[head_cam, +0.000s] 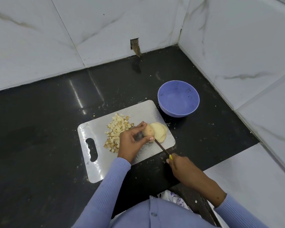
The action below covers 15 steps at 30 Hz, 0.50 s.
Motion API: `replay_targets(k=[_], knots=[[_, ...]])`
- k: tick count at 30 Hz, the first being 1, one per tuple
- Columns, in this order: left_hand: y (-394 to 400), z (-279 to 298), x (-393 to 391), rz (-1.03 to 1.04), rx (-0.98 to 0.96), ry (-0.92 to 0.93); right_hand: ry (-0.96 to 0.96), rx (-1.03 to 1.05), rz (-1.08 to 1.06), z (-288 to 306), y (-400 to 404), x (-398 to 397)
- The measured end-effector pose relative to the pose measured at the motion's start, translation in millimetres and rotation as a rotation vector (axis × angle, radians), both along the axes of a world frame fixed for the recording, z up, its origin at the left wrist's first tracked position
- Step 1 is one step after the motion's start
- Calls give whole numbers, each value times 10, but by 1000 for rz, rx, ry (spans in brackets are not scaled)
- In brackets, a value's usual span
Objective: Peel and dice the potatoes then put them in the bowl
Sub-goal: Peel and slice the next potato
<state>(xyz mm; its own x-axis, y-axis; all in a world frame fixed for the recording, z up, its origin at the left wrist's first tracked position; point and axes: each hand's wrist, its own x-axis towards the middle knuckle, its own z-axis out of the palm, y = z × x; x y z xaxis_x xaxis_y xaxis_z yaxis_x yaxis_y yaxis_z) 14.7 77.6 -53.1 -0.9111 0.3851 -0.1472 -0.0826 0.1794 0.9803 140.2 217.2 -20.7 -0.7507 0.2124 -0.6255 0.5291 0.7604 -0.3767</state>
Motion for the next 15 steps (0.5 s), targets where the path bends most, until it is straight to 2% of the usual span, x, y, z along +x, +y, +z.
replay_targets(k=[8,15], knots=[[9,-5,25,28,24,-35,275,-190,-162,273,23,-65],[25,37,45,49,58,-35,380,-185,-165,250,-139,-316]])
